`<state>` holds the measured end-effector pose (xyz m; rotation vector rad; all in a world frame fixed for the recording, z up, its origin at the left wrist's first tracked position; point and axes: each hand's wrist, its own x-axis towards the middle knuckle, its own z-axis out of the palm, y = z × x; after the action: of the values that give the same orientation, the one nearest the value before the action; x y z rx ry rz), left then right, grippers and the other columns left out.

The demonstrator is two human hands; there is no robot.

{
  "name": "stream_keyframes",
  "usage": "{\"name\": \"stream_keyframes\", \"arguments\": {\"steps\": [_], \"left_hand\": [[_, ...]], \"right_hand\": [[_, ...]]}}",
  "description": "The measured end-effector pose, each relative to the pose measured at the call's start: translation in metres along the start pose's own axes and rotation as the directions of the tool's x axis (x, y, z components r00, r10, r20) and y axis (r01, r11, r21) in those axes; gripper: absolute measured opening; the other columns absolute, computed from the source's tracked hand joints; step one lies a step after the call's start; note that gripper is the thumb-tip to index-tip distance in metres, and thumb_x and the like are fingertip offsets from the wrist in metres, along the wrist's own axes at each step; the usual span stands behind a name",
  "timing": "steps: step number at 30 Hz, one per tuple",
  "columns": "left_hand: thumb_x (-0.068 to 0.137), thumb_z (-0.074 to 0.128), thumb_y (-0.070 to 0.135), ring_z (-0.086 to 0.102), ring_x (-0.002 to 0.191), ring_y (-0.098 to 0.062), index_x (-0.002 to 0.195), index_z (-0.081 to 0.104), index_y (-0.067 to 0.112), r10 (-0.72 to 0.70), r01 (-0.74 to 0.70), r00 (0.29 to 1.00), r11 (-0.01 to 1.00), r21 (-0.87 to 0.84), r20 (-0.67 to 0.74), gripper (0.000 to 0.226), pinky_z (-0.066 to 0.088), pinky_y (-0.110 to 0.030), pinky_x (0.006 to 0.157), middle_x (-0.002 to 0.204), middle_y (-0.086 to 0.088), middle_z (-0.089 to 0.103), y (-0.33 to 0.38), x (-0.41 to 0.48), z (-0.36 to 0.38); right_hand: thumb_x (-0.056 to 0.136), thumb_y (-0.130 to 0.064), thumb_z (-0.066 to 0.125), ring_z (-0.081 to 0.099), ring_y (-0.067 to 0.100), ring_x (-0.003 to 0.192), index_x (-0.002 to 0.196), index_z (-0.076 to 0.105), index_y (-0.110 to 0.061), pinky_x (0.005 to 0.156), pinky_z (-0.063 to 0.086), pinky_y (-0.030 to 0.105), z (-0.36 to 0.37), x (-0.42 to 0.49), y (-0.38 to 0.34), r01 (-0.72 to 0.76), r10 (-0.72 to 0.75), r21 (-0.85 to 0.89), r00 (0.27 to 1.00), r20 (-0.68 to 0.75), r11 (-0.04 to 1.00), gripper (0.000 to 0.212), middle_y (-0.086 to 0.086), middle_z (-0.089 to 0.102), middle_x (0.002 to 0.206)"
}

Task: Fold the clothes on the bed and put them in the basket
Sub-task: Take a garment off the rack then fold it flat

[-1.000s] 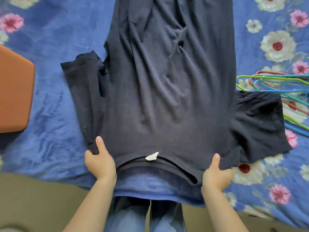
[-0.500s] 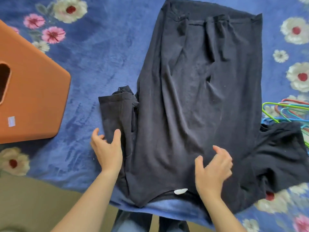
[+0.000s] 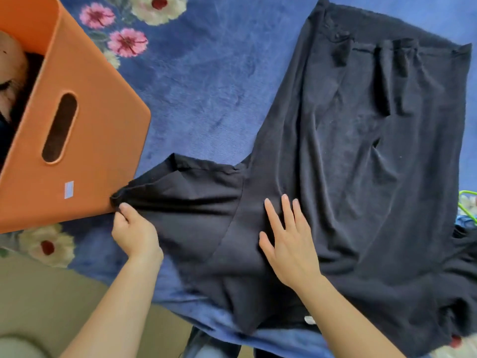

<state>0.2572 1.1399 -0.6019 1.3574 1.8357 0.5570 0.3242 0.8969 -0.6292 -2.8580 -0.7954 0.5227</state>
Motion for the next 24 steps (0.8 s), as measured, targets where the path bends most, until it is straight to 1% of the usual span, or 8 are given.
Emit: {"name": "stream_keyframes", "arguments": {"steps": [5,7,10,13,15,19,21,24], "left_hand": [[0.087,0.060,0.048,0.060,0.110,-0.009,0.113,0.064,0.022,-0.166,0.231,0.949,0.945,-0.233,0.269,0.036,0.044,-0.033,0.104,0.117,0.009,0.067,-0.023,0.026,-0.006],[0.075,0.074,0.043,0.063,0.111,-0.010,0.117,0.064,0.019,-0.079,0.164,0.931,0.963,-0.216,0.357,0.049,0.047,-0.036,0.102,0.116,0.007,0.070,-0.021,0.027,-0.007],[0.089,0.066,0.029,0.065,0.097,-0.006,0.105,0.067,0.013,0.051,-0.001,0.967,0.981,-0.196,0.249,0.023,0.048,-0.026,0.090,0.105,0.005,0.070,-0.015,0.028,-0.010],[0.097,0.053,0.037,0.044,0.067,-0.005,0.083,0.059,0.014,-0.131,0.149,0.986,0.969,-0.195,0.102,0.027,0.037,-0.028,0.073,0.074,0.008,0.051,-0.015,0.033,-0.009],[0.098,0.051,0.037,0.046,0.076,-0.008,0.098,0.061,0.015,-0.225,0.238,0.969,0.960,-0.148,0.105,0.024,0.039,-0.026,0.079,0.089,0.005,0.056,-0.023,0.032,-0.008],[0.091,0.059,0.030,0.038,0.123,-0.027,0.139,0.036,0.011,0.141,-0.149,0.988,0.975,0.167,0.061,0.056,0.032,-0.041,0.102,0.137,-0.013,0.038,-0.025,-0.008,-0.024],[0.085,0.060,0.028,0.035,0.122,-0.030,0.130,0.044,0.009,0.481,-0.535,0.843,0.800,0.273,0.242,0.051,0.028,-0.045,0.099,0.133,-0.016,0.039,-0.034,-0.040,-0.033],[0.078,0.058,0.033,0.044,0.094,-0.025,0.103,0.052,0.016,0.667,-0.920,0.291,0.392,0.010,0.686,0.031,0.033,-0.035,0.081,0.105,-0.005,0.049,-0.058,-0.100,-0.043]], "right_hand": [[0.086,-0.043,0.041,0.027,0.035,0.142,0.150,0.034,-0.016,0.111,0.024,0.047,0.000,0.000,-0.013,-0.012,0.012,-0.035,1.000,-0.017,0.999,0.071,0.019,0.031,0.155],[0.085,-0.042,0.044,0.029,0.030,0.142,0.149,0.035,-0.013,0.110,0.025,0.048,-0.001,-0.006,-0.022,0.039,-0.040,-0.011,0.998,-0.042,0.999,0.070,0.016,0.034,0.154],[0.083,-0.040,0.053,0.037,0.028,0.137,0.142,0.043,-0.012,0.105,0.030,0.047,-0.001,-0.024,-0.040,0.223,-0.219,0.033,0.972,-0.088,0.974,0.067,0.012,0.042,0.148],[0.078,-0.037,0.056,0.044,0.026,0.130,0.134,0.050,-0.013,0.101,0.033,0.045,0.004,-0.053,-0.050,0.407,-0.404,0.031,0.912,-0.066,0.913,0.062,0.009,0.048,0.141],[0.074,-0.030,0.054,0.046,0.025,0.126,0.130,0.050,-0.014,0.099,0.033,0.043,0.008,-0.075,-0.043,0.440,-0.438,0.037,0.898,-0.048,0.897,0.058,0.008,0.048,0.137],[0.066,-0.020,0.049,0.049,0.025,0.111,0.119,0.050,-0.012,0.092,0.032,0.040,0.009,-0.111,-0.003,0.263,-0.260,0.033,0.962,-0.079,0.964,0.054,0.005,0.047,0.124],[0.067,-0.021,0.046,0.048,0.024,0.107,0.113,0.049,-0.013,0.089,0.031,0.040,0.007,-0.128,0.025,0.131,-0.129,0.019,0.987,-0.098,0.991,0.046,0.005,0.049,0.118],[0.066,-0.024,0.043,0.047,0.024,0.102,0.106,0.048,-0.013,0.085,0.030,0.040,0.003,-0.151,0.067,-0.029,0.028,-0.008,0.997,-0.074,1.000,0.042,0.003,0.049,0.112]]}}
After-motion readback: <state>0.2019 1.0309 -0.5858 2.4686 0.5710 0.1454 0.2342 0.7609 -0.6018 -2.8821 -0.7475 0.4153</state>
